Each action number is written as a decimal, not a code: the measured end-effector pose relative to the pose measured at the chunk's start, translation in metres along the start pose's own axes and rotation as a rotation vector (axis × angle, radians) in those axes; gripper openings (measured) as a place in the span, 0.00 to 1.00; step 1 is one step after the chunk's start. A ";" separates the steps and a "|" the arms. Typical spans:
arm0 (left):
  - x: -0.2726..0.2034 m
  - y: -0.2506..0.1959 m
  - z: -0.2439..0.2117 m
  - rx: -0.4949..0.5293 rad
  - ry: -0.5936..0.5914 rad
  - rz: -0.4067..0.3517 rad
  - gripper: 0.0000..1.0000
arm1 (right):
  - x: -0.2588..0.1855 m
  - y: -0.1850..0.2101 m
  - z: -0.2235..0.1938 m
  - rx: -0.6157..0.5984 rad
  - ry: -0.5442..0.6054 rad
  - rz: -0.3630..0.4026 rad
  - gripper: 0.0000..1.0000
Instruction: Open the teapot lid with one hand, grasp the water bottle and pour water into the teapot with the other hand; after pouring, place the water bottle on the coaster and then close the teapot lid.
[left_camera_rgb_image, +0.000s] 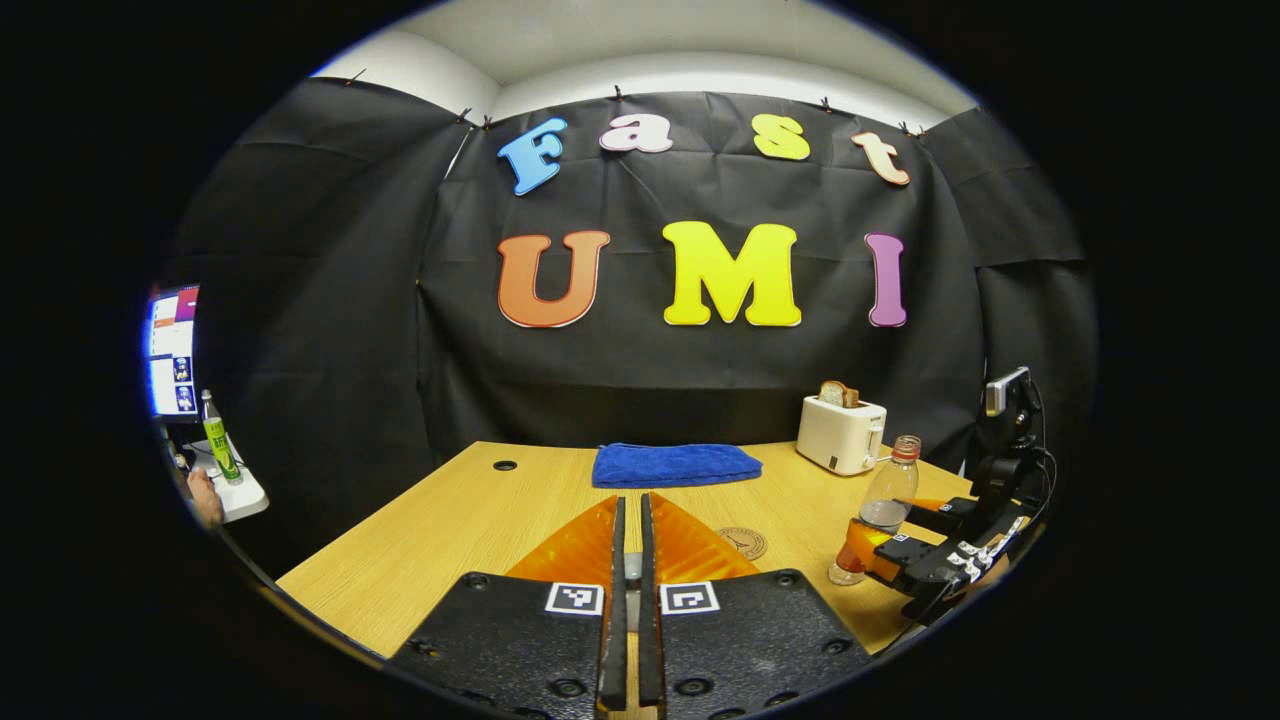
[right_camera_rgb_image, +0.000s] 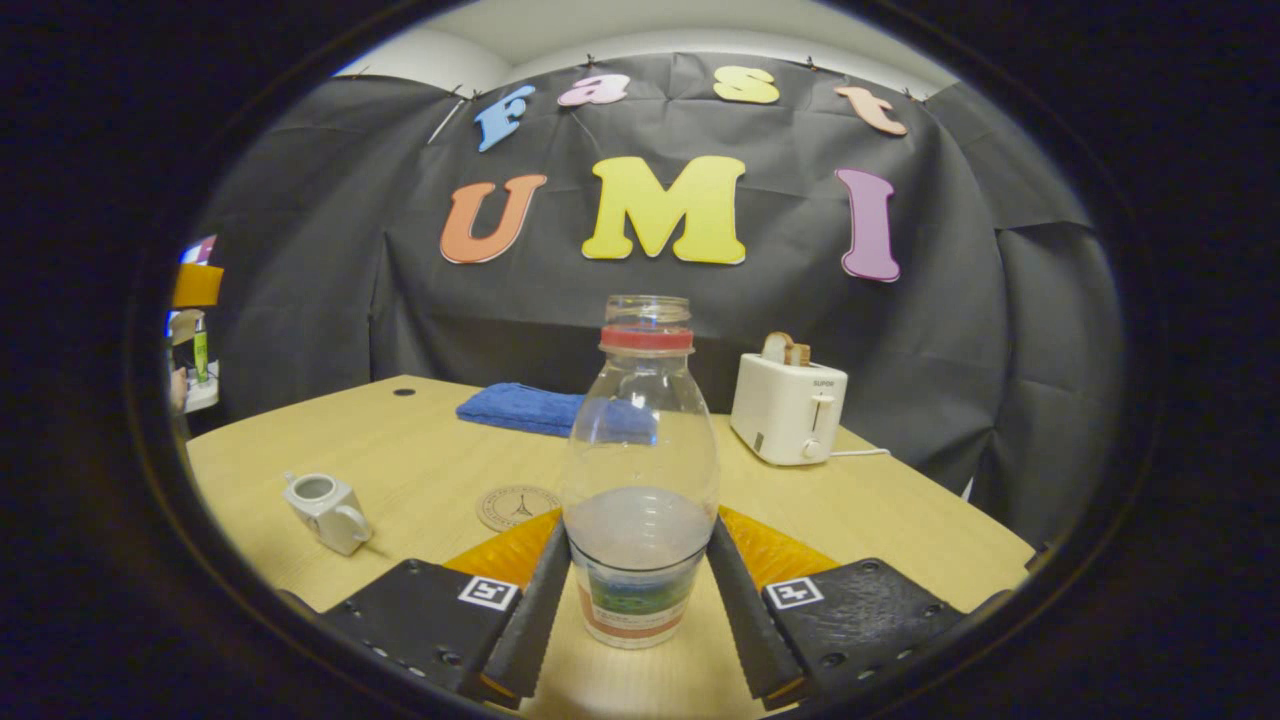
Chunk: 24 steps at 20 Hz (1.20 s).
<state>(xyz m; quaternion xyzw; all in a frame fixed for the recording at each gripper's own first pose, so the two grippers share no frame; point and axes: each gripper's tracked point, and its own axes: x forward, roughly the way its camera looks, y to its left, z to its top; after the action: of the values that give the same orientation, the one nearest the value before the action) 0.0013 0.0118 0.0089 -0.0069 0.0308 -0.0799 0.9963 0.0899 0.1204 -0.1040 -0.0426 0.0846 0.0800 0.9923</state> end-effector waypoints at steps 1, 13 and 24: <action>-0.001 0.000 0.001 0.002 0.000 -0.001 0.07 | -0.002 0.001 0.000 -0.008 0.005 0.000 0.74; -0.017 0.015 0.008 0.065 0.001 -0.015 0.07 | -0.001 0.031 0.009 -0.405 0.066 -0.045 0.72; -0.024 0.055 0.011 0.001 -0.003 0.050 0.07 | 0.004 0.086 0.014 -0.867 0.062 -0.030 0.72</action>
<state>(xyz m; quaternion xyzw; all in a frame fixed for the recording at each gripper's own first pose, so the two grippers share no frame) -0.0127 0.0696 0.0206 -0.0056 0.0295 -0.0550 0.9980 0.0817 0.2065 -0.0974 -0.4590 0.0725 0.0926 0.8806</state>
